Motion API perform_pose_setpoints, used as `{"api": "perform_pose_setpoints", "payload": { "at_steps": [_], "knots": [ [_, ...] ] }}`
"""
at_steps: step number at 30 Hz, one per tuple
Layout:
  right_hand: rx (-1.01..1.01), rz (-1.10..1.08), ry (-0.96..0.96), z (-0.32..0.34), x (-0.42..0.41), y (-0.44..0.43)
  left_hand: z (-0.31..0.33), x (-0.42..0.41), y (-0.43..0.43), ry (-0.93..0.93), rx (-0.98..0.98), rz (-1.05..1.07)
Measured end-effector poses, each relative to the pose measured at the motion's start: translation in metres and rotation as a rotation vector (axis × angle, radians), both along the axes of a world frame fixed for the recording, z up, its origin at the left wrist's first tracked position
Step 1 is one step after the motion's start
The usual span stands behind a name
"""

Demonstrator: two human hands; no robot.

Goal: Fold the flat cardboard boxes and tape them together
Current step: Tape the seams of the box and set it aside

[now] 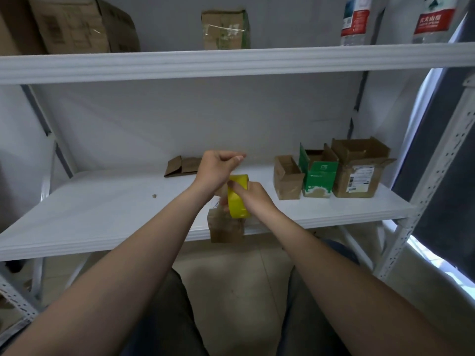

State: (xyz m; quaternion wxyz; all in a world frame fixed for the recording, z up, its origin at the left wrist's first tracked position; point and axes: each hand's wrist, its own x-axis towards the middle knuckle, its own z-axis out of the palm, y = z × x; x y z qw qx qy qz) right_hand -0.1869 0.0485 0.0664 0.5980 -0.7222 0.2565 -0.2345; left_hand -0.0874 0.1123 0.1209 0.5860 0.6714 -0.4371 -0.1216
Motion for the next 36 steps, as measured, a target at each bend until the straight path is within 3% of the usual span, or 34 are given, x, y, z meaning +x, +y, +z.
{"api": "perform_pose_setpoints", "payload": {
  "at_steps": [6,11,17,20,27,33,36],
  "knots": [
    [-0.125,0.146,-0.082,-0.022,-0.003,0.006,0.005,0.014,0.009,0.145,-0.027,0.025],
    [-0.143,0.158,-0.058,-0.024,0.002,0.014,-0.007,0.020,0.006,0.110,0.011,0.030],
    [-0.045,0.050,0.040,-0.029,0.018,0.013,-0.010,0.016,0.003,0.074,-0.028,-0.013],
    [-0.050,0.048,0.115,-0.068,0.038,-0.018,-0.011,0.012,0.003,0.029,-0.001,-0.074],
    [0.100,0.121,0.110,-0.031,0.015,-0.004,-0.014,0.010,0.002,0.049,-0.025,-0.166],
    [-0.024,0.121,-0.001,-0.042,-0.001,0.000,-0.010,0.031,-0.001,0.348,-0.176,-0.003],
    [-0.080,0.169,-0.011,-0.050,-0.010,-0.004,-0.007,0.037,0.000,0.396,-0.215,0.041]
  ]
}}
